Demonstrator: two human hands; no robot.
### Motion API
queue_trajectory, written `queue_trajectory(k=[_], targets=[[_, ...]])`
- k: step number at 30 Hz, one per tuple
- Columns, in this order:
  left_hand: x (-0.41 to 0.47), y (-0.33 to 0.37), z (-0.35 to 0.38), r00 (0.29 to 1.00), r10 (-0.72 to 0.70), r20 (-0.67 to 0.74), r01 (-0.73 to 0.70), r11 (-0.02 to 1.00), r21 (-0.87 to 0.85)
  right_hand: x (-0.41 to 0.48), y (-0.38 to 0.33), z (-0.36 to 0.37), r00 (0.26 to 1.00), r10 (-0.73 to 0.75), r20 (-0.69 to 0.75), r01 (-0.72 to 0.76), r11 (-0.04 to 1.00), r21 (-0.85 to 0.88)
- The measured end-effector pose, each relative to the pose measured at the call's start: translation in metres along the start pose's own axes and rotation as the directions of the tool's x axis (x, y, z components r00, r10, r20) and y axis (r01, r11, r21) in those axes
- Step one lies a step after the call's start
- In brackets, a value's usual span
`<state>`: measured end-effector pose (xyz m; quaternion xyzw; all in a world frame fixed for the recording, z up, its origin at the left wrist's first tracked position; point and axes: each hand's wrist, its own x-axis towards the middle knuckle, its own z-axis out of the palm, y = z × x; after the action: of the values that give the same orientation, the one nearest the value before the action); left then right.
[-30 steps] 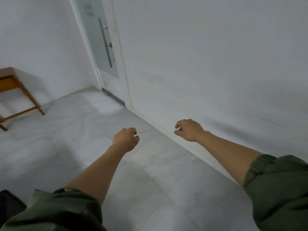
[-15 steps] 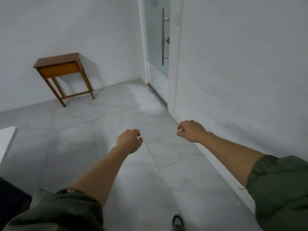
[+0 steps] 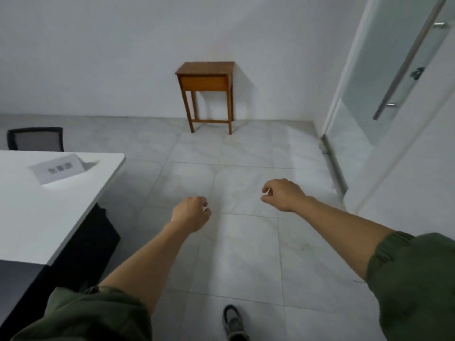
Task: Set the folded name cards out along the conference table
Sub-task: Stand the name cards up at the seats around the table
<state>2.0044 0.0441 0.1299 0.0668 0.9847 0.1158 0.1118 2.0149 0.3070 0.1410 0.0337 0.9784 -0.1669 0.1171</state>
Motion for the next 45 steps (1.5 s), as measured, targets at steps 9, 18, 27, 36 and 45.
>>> queue_trajectory(k=[9,18,27,36,45], targets=[[0.164,-0.058,-0.050,0.992,-0.124,-0.023,0.124,0.992,-0.027,0.206,-0.061,-0.031,0.995,-0.095,0.033,0.096,0.995,-0.005],[0.287,-0.117,-0.083,0.965,-0.261,-0.019,0.259,0.964,-0.063,0.383,-0.126,-0.048,0.961,-0.244,0.134,0.253,0.966,-0.055],[0.393,-0.191,-0.096,0.836,-0.548,-0.027,0.529,0.819,-0.224,0.578,-0.221,-0.040,0.841,-0.461,0.284,0.507,0.854,-0.115],[0.399,-0.287,-0.102,0.605,-0.795,0.048,0.756,0.554,-0.348,0.656,-0.365,0.006,0.632,-0.634,0.445,0.739,0.666,-0.102],[0.418,-0.429,-0.111,0.432,-0.897,0.090,0.817,0.348,-0.459,0.719,-0.530,0.059,0.522,-0.665,0.534,0.832,0.534,-0.148]])
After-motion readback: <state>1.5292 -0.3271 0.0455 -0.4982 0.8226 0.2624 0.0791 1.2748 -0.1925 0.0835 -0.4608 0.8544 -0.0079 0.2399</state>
